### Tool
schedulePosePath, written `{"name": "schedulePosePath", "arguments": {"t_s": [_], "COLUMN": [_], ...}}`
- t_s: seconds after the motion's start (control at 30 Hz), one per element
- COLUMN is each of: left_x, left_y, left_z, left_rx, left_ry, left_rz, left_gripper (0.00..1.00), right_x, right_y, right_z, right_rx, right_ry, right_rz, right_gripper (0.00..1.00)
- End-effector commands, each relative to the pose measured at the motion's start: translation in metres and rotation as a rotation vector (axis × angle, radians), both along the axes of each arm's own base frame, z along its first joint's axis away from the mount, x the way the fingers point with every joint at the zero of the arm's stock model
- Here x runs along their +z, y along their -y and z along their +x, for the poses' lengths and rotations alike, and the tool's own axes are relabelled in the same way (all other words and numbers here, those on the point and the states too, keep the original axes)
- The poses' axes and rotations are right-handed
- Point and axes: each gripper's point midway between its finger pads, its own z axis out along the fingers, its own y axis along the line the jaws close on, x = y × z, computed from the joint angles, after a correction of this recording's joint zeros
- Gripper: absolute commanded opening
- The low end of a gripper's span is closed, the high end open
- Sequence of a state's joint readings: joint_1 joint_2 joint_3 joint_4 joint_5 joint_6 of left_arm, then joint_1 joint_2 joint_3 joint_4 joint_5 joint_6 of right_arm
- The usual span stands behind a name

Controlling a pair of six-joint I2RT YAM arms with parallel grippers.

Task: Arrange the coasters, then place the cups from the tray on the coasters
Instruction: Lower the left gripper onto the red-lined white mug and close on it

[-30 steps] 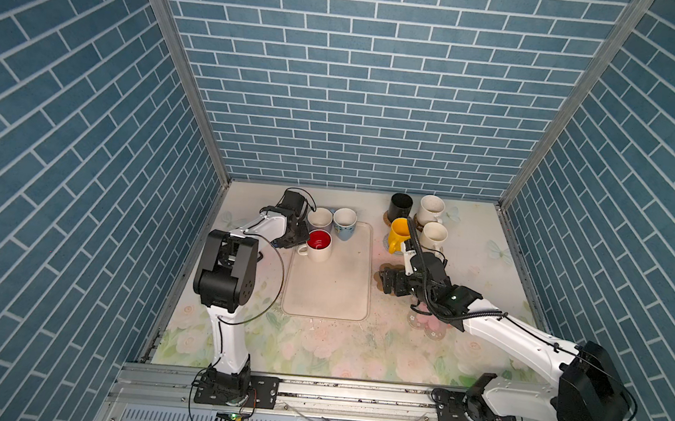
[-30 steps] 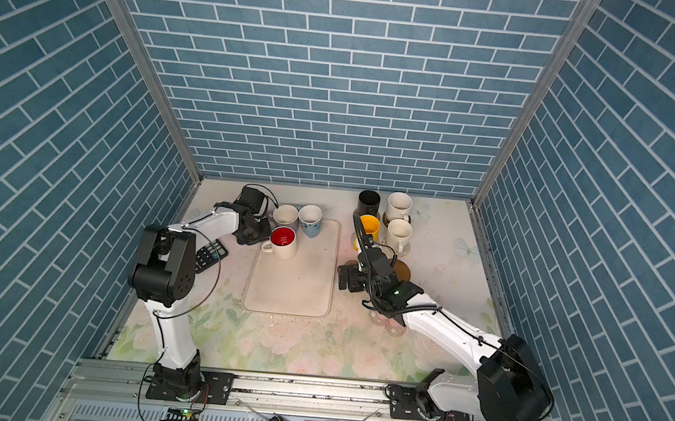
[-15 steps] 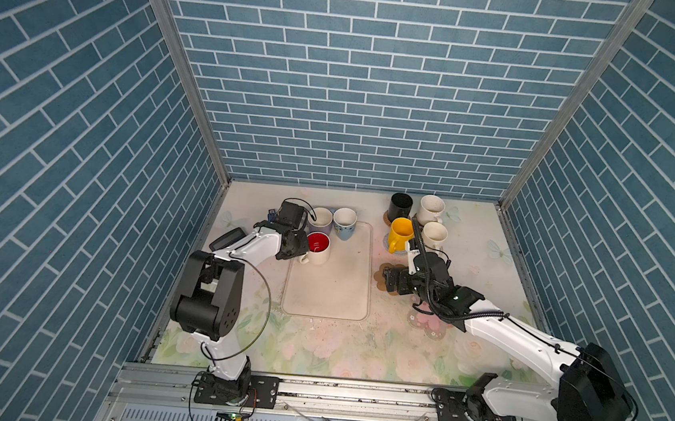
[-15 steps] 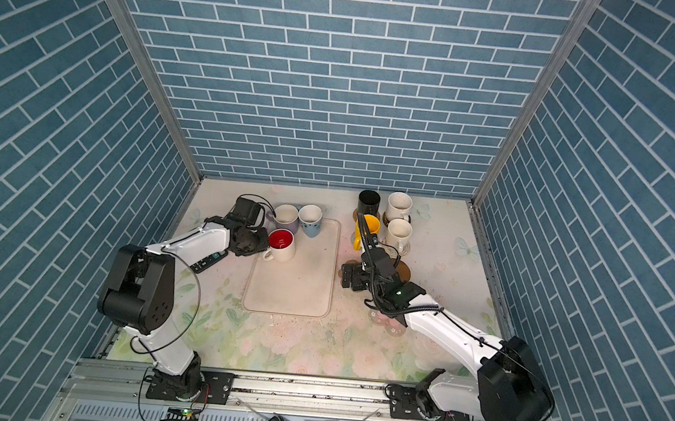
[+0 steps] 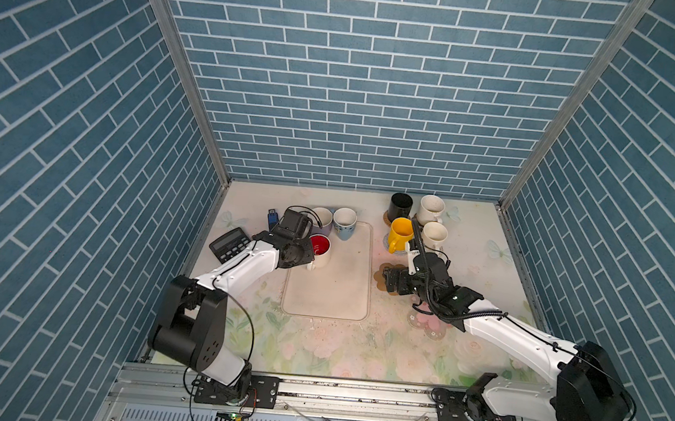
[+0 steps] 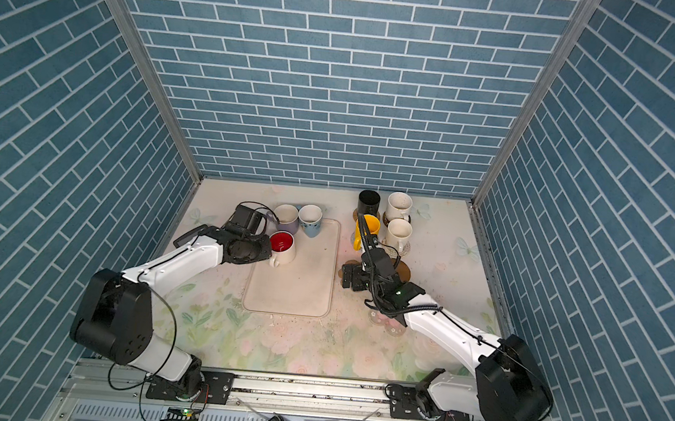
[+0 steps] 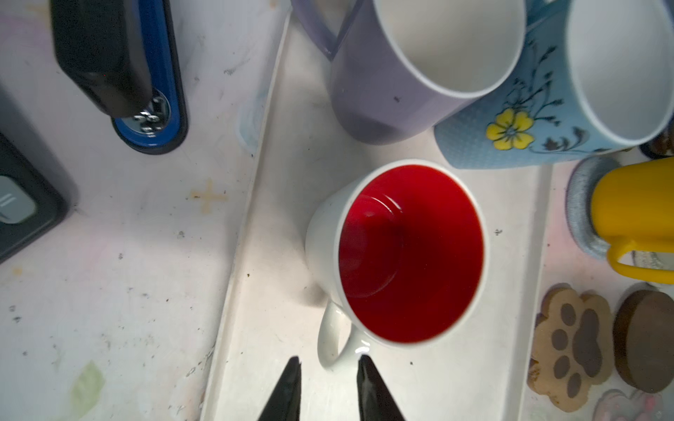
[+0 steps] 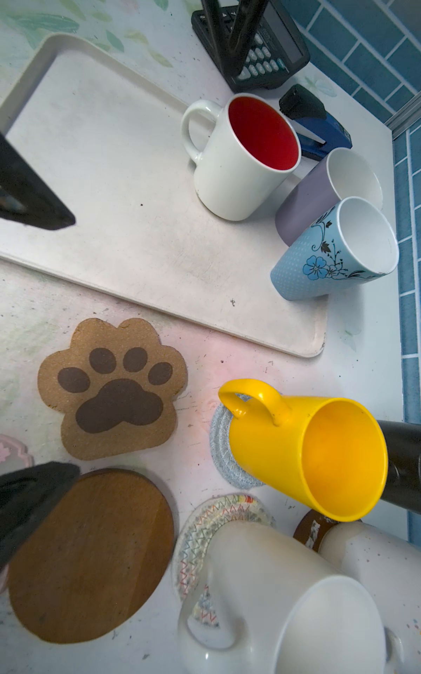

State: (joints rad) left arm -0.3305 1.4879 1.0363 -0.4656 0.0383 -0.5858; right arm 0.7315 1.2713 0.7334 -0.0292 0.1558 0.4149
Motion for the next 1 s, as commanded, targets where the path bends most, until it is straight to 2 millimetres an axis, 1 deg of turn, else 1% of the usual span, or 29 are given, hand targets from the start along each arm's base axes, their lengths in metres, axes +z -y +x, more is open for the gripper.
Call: {"name": "schedulePosePath", "arguments": {"t_s": [0.0,0.2,0.33,0.53,0.8,0.97], "left_x": [0.002,0.005,0.003,-0.01,-0.03,-0.042], "left_y": [-0.003,0.008,0.013,0.024,0.027,0.027], "left_z": [-0.014,-0.019,-0.016,-0.009,0.001,0.008], "left_rx": [-0.035,-0.127,-0.173,-0.217,-0.228,-0.23], "left_ry": [-0.024,-0.019,-0.025,-0.056,-0.086,-0.103], "left_rz": [0.045,0.061,0.096,0.135,0.177,0.2], "left_gripper": [0.35,0.47,0.5,0.5,0.49,0.42], "right_x": [-0.012,-0.012,-0.011,-0.009,-0.01,-0.012], "right_y": [0.004,0.006,0.008,0.012,0.012,0.01], "right_z": [-0.002,-0.002,-0.001,0.0,0.001,0.001], "right_rx": [-0.016,-0.021,-0.025,-0.036,-0.033,-0.028], "right_ry": [-0.03,-0.03,-0.03,-0.025,-0.032,-0.037], "right_rz": [0.004,0.01,0.006,0.006,0.007,0.008], "right_gripper": [0.99,0.99,0.99,0.99,0.99,0.99]}}
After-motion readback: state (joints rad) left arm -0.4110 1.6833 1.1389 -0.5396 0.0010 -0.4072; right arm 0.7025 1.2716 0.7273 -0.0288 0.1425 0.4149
